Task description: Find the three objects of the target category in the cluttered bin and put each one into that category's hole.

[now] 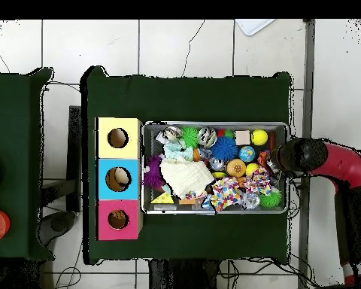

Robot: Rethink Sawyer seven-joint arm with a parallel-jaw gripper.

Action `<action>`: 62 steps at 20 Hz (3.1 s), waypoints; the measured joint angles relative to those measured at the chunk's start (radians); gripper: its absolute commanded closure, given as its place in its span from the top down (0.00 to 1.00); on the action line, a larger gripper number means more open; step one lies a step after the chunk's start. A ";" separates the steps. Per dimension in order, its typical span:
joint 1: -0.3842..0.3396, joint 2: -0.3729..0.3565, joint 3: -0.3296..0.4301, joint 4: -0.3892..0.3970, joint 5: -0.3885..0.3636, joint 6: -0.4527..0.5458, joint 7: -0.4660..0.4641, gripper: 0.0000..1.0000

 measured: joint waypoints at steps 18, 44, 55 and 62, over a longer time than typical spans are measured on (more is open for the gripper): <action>0.071 -0.172 -0.037 0.230 0.000 -0.044 0.000 0.00; 0.058 -0.209 -0.021 0.241 0.048 -0.143 0.000 1.00; 0.060 -0.258 0.023 0.238 0.094 -0.143 0.000 1.00; 0.063 -0.265 0.044 0.237 0.101 -0.143 0.000 1.00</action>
